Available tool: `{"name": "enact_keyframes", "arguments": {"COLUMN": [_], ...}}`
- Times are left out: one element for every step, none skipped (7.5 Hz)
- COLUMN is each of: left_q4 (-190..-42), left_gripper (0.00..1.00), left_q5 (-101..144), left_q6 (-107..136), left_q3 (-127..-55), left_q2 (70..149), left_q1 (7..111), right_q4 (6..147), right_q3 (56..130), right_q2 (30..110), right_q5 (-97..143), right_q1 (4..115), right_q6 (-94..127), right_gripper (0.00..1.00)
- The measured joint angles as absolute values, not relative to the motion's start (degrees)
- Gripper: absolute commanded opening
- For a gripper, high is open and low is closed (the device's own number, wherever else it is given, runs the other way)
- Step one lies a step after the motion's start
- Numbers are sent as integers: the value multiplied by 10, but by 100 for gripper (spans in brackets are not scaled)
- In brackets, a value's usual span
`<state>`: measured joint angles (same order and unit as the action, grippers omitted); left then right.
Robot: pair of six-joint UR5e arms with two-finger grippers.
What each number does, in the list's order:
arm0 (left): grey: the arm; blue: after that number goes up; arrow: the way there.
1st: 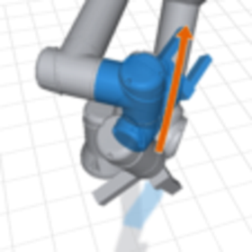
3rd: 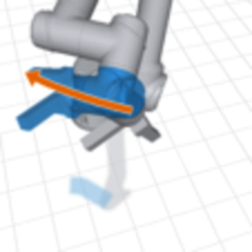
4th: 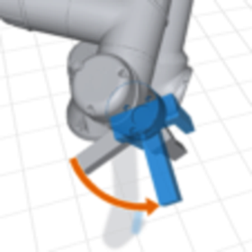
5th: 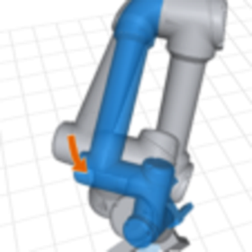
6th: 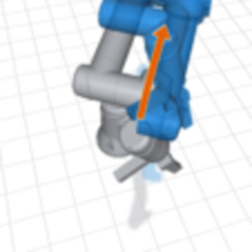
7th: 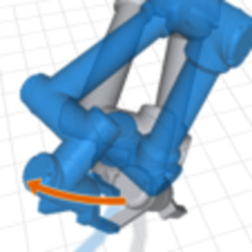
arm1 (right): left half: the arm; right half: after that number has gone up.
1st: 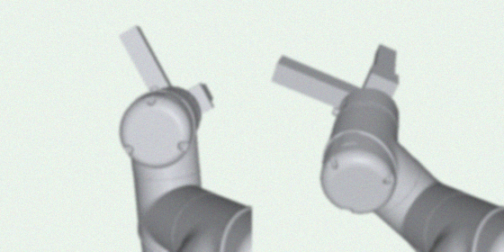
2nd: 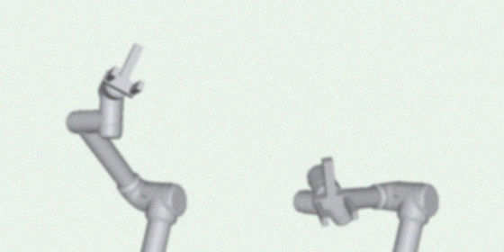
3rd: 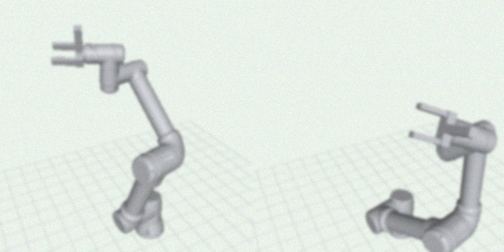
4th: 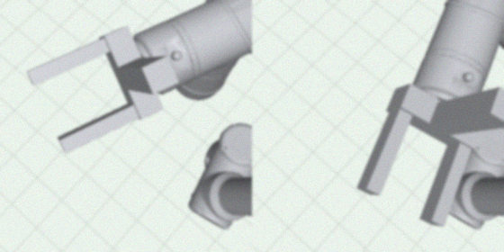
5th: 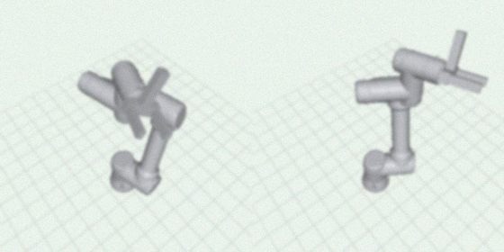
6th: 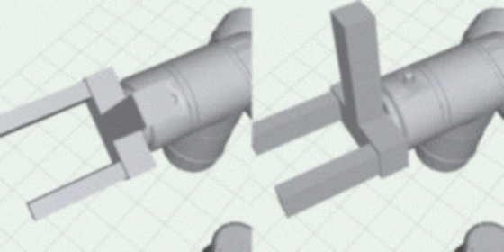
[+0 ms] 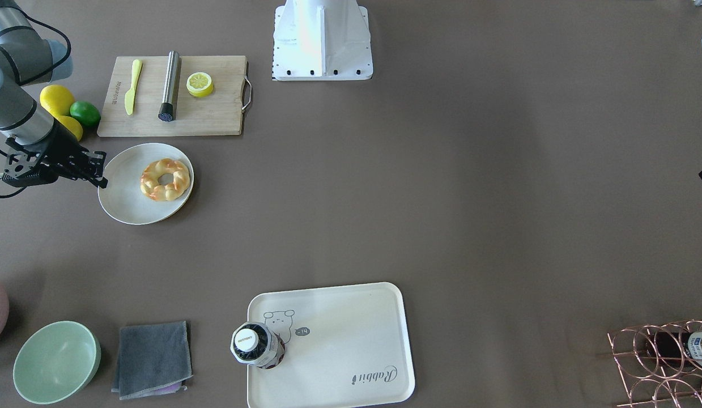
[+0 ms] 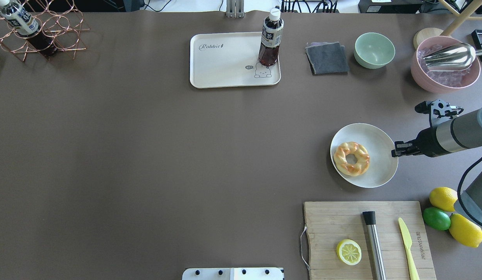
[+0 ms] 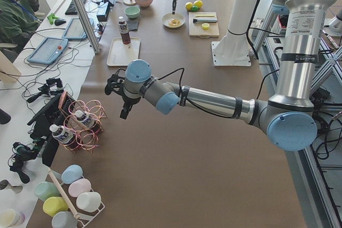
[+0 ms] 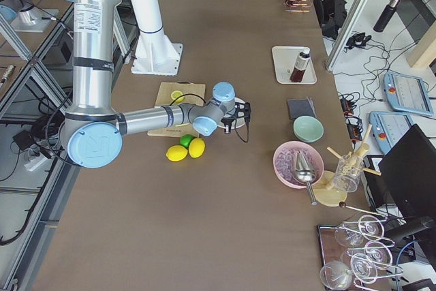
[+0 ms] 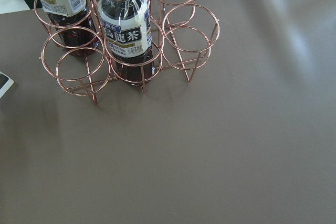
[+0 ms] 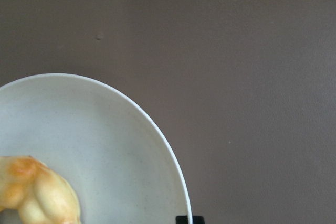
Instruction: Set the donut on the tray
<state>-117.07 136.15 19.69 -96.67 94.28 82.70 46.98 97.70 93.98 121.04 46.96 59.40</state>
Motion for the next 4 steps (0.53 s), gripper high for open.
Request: {"name": "enact_keyframes", "arguments": {"left_q4": [-1170,-1168,-1165,-1166], "left_gripper": [99,99,99,98], "left_q5": [1362,1368,1384,1399], "left_q6": [197,198,208,238], "left_q3": [-969,-971,-970,-970], "left_q2": [943,943,944,952], "left_q1": [827,827,827,827], "right_q4": [470,471,474,477], "right_q3": [986,992,994,993], "right_q2": [933,912,880,844], "right_q5": [1213,1215,1216,1215], "right_q1": [470,469,466,456], "right_q6": [606,627,653,685], "right_gripper": [0,0,0,0]}}
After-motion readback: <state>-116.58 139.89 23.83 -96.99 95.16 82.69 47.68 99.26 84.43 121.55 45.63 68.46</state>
